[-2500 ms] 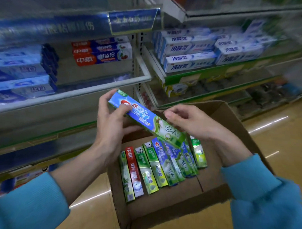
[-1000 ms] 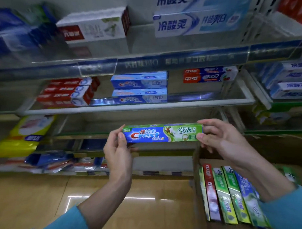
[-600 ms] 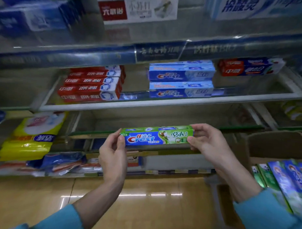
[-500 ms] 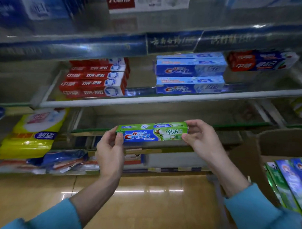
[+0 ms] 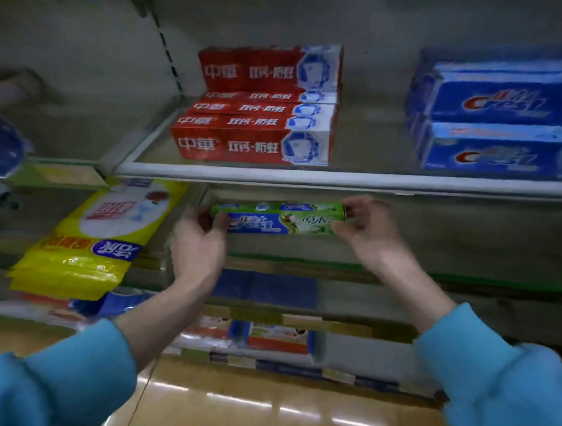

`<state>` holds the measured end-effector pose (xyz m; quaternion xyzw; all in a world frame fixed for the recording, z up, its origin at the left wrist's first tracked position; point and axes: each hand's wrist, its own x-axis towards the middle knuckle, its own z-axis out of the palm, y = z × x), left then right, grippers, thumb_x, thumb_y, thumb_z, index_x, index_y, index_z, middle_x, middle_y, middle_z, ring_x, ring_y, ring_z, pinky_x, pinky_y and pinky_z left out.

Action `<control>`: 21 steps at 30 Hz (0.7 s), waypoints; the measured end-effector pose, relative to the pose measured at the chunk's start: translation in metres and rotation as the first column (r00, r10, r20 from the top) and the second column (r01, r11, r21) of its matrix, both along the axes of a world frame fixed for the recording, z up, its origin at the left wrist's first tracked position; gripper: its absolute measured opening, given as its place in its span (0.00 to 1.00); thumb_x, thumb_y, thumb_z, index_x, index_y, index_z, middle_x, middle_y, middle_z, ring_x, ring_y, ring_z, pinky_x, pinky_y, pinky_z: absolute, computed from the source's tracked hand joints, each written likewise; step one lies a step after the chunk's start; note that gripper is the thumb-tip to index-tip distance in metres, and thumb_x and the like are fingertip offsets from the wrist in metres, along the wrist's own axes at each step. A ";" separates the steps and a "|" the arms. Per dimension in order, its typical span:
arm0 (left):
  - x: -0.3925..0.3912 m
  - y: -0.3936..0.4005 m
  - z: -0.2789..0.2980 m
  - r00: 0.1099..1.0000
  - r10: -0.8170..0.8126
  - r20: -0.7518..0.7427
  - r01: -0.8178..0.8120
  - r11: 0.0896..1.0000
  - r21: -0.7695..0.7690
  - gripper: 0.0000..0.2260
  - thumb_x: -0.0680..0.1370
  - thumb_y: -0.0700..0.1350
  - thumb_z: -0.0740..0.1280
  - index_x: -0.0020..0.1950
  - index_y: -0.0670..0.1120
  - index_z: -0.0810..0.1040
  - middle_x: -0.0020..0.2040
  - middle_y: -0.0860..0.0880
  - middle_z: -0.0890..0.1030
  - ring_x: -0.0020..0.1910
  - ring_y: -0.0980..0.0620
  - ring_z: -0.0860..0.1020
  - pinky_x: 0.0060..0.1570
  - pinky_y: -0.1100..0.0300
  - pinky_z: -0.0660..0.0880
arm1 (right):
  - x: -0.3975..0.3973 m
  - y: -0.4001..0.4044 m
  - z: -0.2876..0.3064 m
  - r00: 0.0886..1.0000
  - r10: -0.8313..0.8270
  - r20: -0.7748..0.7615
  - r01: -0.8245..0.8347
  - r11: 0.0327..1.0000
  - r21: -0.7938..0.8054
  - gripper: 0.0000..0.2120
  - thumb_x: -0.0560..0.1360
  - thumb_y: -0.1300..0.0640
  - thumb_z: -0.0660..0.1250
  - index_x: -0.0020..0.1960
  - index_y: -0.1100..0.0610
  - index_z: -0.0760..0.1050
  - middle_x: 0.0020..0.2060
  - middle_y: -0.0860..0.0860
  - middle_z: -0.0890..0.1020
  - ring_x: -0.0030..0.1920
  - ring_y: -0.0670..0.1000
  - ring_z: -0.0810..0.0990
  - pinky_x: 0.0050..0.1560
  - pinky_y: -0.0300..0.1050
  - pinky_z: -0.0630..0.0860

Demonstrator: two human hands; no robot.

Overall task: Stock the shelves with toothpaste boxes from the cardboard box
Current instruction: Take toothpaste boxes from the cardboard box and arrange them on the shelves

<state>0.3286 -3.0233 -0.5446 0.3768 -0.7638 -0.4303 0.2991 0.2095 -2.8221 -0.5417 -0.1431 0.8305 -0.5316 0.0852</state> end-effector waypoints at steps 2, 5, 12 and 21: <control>-0.019 -0.026 -0.014 0.999 -0.035 -0.003 0.035 0.997 -0.067 0.09 0.80 0.45 0.68 0.58 0.45 0.82 0.52 0.44 0.85 0.53 0.42 0.82 0.52 0.50 0.76 | -0.019 -0.024 -0.015 0.997 -0.015 -0.082 0.013 1.000 -0.022 0.13 0.73 0.63 0.74 0.54 0.54 0.76 0.46 0.50 0.81 0.46 0.52 0.81 0.55 0.49 0.79; -0.047 -0.055 -0.032 1.000 -0.030 0.008 0.031 0.995 -0.095 0.10 0.77 0.47 0.70 0.55 0.45 0.83 0.51 0.42 0.86 0.52 0.41 0.82 0.47 0.53 0.74 | -0.046 -0.049 -0.030 0.988 -0.003 -0.154 -0.006 0.999 -0.054 0.10 0.73 0.62 0.74 0.52 0.52 0.79 0.47 0.49 0.84 0.49 0.52 0.82 0.58 0.51 0.79; -0.102 -0.081 -0.067 0.994 -0.103 -0.026 0.102 0.994 -0.024 0.09 0.79 0.44 0.71 0.57 0.42 0.82 0.48 0.44 0.82 0.49 0.42 0.81 0.47 0.56 0.74 | -0.088 -0.067 -0.058 0.969 -0.023 -0.245 0.043 0.996 0.075 0.19 0.73 0.58 0.75 0.63 0.59 0.76 0.50 0.50 0.80 0.54 0.53 0.80 0.55 0.43 0.74; -0.122 -0.091 -0.083 0.975 -0.111 0.191 0.129 0.988 -0.085 0.16 0.78 0.46 0.70 0.64 0.44 0.77 0.60 0.40 0.81 0.57 0.40 0.79 0.58 0.55 0.75 | -0.091 -0.065 -0.082 0.971 -0.048 -0.233 0.078 0.989 0.124 0.18 0.73 0.60 0.74 0.62 0.60 0.76 0.51 0.53 0.80 0.57 0.55 0.79 0.62 0.50 0.75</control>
